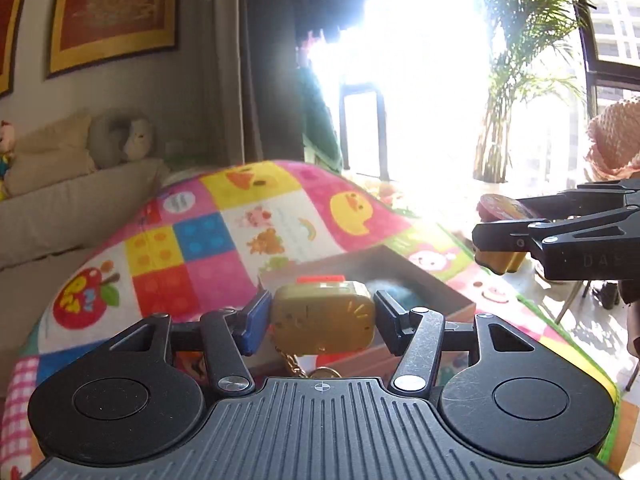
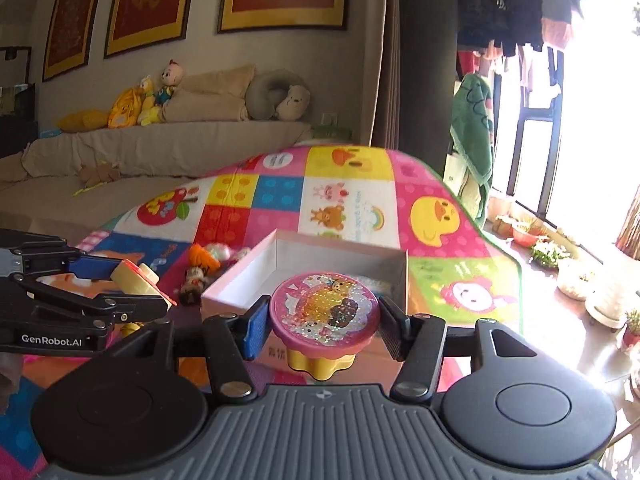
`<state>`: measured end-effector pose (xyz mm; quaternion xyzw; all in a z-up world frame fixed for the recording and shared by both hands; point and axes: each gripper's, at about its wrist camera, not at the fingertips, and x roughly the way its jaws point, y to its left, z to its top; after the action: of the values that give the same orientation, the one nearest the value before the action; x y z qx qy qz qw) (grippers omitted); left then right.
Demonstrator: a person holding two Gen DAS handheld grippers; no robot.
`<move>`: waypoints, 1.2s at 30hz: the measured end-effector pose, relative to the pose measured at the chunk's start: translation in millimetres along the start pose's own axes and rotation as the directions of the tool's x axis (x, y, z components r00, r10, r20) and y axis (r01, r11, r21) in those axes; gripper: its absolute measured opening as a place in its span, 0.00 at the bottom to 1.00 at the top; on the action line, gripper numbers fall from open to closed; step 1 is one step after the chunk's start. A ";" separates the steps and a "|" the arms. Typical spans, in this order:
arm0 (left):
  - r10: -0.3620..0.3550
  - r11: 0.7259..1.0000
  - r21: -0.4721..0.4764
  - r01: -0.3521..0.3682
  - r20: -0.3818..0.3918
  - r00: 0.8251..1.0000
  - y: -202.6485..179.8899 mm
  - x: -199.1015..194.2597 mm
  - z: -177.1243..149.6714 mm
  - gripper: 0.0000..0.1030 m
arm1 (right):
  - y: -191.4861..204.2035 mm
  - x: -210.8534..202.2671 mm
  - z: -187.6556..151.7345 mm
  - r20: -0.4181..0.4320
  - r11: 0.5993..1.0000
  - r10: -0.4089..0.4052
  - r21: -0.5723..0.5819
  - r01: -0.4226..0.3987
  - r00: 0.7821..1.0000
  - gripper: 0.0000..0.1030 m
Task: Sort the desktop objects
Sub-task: 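Carry the pink jar into the box with the right gripper while the left grasps the yellow block, then grasp the red-shirt doll keychain on the mat with the right gripper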
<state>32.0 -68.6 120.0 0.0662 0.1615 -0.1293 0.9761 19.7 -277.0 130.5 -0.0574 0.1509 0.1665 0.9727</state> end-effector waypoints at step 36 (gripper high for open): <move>0.180 0.954 -0.171 -0.248 -0.337 0.924 102.7 -54.1 -124.5 0.93 | 61.1 64.6 -52.9 -0.228 0.986 0.164 0.036 -0.160 0.960 0.78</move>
<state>-26.4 63.5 30.0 -0.0002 0.3212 0.0087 0.9470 42.4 -208.5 56.4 -0.0554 0.2681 0.2365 0.9323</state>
